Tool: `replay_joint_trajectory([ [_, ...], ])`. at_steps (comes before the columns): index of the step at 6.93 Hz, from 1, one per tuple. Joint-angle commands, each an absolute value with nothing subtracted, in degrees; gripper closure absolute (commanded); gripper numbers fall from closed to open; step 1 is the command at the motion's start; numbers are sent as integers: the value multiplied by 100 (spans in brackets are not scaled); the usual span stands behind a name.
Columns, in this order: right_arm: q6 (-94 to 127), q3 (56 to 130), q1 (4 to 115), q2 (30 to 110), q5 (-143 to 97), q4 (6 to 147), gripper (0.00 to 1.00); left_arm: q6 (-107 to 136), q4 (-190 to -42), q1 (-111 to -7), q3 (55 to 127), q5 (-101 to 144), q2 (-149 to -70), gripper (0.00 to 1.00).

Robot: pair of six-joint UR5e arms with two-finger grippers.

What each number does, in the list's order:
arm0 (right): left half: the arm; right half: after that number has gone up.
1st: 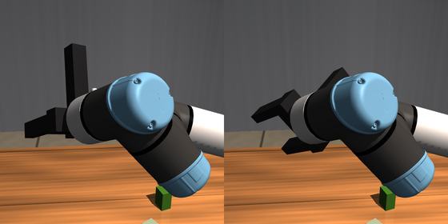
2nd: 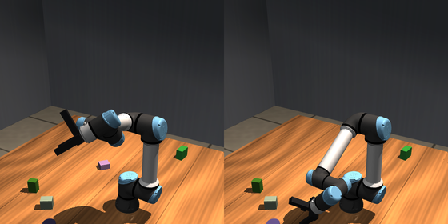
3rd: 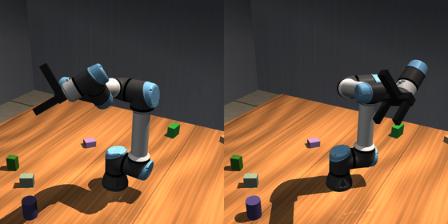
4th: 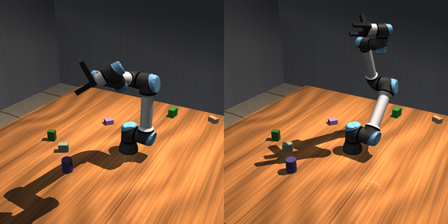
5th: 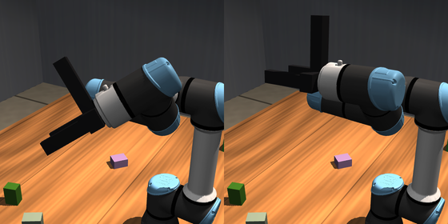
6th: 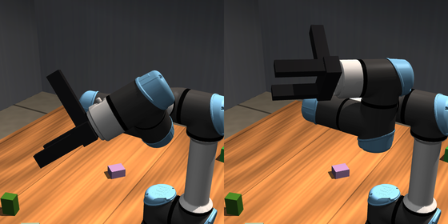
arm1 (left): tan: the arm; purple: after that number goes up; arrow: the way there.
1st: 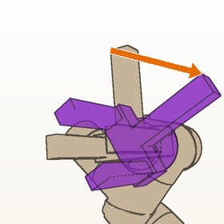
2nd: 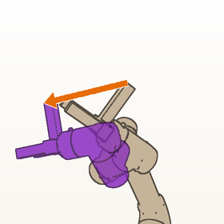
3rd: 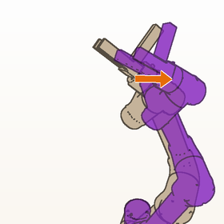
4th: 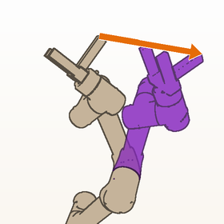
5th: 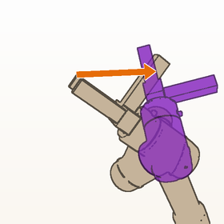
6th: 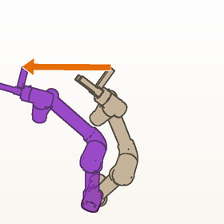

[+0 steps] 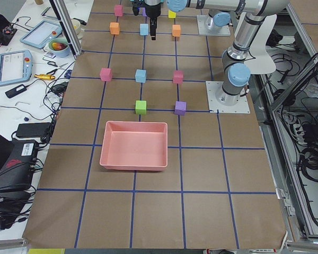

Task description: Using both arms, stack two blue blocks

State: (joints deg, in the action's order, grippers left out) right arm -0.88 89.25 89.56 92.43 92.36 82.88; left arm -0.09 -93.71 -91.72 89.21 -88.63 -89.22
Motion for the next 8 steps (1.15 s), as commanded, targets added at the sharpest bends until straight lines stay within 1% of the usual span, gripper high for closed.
replay_joint_trajectory([
  [1,-88,8921,8965,9237,9194,8297,0,-9,-9378,-9176,8921,-8868,-8921,0],
  [8,-79,8921,8974,9211,9167,8306,0,-9,-9369,-9176,8938,-8868,-8921,0],
])
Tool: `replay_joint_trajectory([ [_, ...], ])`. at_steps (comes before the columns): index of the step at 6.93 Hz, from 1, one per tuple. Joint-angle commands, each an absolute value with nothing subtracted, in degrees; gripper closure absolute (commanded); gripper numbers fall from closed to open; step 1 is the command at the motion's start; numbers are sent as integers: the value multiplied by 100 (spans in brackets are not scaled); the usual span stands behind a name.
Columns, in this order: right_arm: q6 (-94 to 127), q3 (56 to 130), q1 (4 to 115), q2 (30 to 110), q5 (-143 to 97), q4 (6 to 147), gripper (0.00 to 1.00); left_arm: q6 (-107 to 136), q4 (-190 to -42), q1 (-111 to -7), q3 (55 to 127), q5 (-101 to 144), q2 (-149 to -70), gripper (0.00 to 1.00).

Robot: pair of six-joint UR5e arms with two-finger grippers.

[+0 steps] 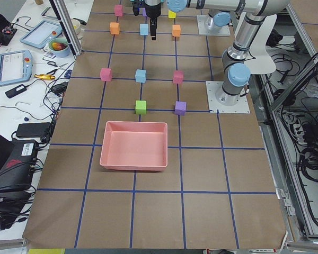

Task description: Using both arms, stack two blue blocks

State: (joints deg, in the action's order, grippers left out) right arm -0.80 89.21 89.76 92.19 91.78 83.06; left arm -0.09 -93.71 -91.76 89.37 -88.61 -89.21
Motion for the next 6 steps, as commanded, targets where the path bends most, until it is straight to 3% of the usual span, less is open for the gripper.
replay_joint_trajectory([
  [1,-79,8921,8982,9211,9167,8314,0,-9,-9369,-9176,8938,-8859,-8921,0],
  [6,-105,8930,8921,9132,9220,8454,0,-9,-9369,-9176,8939,-8859,-8921,0],
])
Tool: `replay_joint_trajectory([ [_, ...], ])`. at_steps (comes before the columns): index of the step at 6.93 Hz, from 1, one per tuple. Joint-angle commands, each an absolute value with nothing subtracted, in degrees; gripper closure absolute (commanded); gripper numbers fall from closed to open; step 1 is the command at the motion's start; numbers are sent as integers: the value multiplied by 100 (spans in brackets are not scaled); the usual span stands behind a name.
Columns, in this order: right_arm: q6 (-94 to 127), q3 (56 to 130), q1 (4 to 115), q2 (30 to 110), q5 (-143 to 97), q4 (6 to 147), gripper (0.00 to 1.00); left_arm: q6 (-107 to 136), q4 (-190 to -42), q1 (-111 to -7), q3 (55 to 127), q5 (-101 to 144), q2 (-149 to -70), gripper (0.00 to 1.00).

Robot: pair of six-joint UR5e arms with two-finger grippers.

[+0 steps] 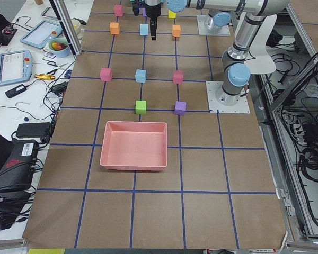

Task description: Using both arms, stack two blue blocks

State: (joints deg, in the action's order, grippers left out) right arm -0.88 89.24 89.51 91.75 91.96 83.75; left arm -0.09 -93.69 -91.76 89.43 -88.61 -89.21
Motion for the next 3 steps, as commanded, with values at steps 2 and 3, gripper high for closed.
replay_joint_trajectory([
  [2,-35,8930,8921,8249,9159,9380,0,-9,-9369,-9176,8939,-8859,-8921,0],
  [3,-61,8930,8930,7800,9150,9770,0,-9,-9369,-9167,8938,-8859,-8921,0],
])
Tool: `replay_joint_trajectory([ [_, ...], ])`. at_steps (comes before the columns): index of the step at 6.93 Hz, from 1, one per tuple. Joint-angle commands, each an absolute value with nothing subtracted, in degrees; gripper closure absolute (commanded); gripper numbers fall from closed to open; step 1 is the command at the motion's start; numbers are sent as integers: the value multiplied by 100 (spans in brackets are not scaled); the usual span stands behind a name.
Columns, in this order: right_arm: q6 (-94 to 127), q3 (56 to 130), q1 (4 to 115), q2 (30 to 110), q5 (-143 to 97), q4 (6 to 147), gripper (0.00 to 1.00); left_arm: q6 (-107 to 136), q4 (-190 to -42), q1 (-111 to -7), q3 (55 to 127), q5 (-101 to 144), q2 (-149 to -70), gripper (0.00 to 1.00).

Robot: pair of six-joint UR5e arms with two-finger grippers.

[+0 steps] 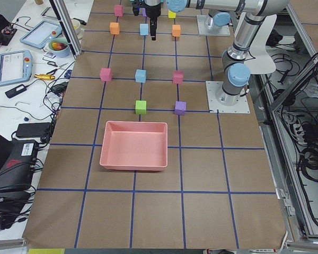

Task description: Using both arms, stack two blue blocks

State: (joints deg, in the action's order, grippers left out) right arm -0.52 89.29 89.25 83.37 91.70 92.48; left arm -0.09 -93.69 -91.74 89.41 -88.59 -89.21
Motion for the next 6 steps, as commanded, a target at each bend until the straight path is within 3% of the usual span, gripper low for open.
replay_joint_trajectory([
  [1,-105,8921,8930,7448,9158,10043,0,-9,-9369,-9176,8930,-8859,-8921,0],
  [4,-526,9200,8930,6568,9150,10948,0,-9,-9369,-9176,8938,-8859,-8921,0],
  [6,-484,9657,8938,6390,9097,11581,0,-9,-9369,-9176,8938,-8859,-8921,0],
])
